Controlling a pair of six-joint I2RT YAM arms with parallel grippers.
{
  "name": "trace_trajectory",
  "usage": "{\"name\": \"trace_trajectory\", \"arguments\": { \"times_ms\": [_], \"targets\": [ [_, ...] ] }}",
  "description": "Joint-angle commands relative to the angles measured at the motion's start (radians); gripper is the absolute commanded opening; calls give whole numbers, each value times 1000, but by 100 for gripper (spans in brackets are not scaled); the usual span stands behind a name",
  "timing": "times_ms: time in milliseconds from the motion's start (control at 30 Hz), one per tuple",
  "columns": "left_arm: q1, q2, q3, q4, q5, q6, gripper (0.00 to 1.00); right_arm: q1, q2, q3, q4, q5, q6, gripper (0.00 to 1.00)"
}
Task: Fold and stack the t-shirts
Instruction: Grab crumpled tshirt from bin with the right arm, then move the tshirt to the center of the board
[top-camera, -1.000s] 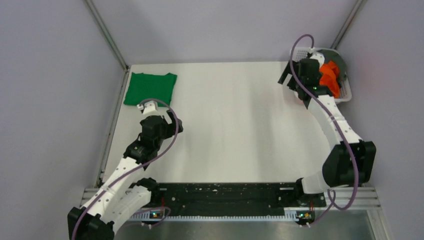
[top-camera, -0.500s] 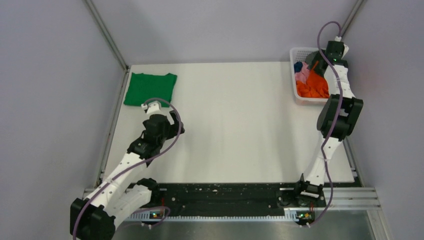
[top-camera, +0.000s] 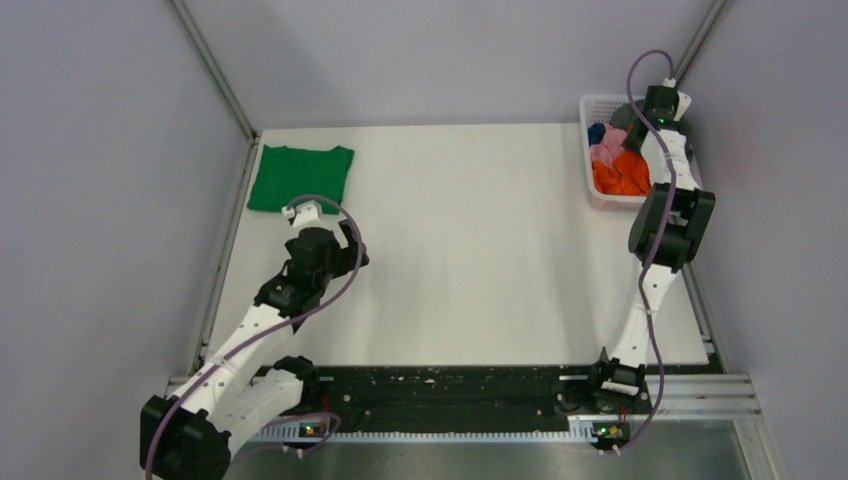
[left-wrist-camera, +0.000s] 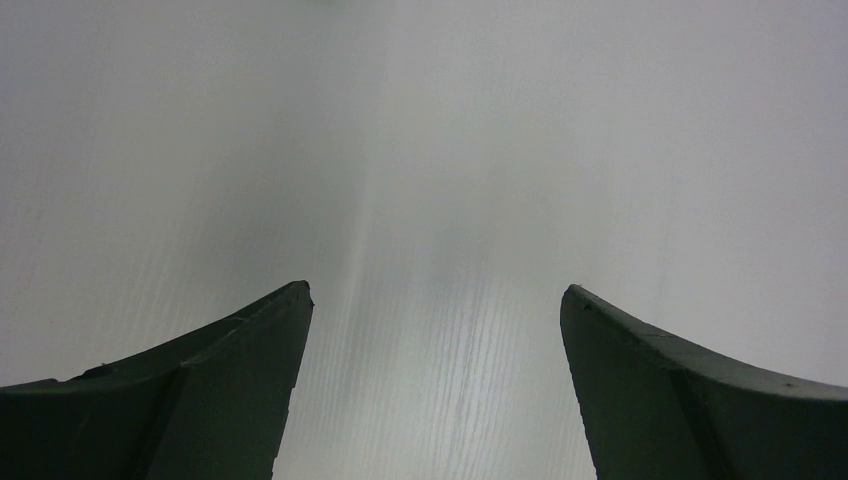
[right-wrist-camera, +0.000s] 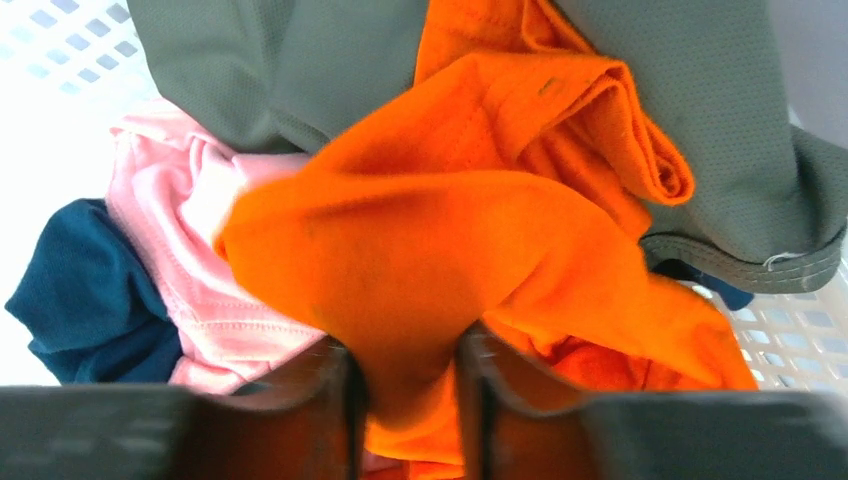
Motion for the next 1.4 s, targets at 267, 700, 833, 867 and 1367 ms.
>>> {"name": "trace_trajectory", "arguments": {
  "times_ms": [267,700,833,867,1367],
  "targets": [
    [1,-37,41,32,-2,3,99,-17,-188,21,39,-50,-42,0],
    [1,-133,42,11,52,-9,99,112,-662,-21,62,-507,-15,0],
    [1,-155,42,5,52,-10,99,244,-729,9,91,-692,20,0],
    [0,-158,41,5,52,-11,99,296,-735,17,104,-743,41,0],
    [1,-174,38,-15,-1,-28,99,690,-799,-204,212,-823,39,0]
  ]
}}
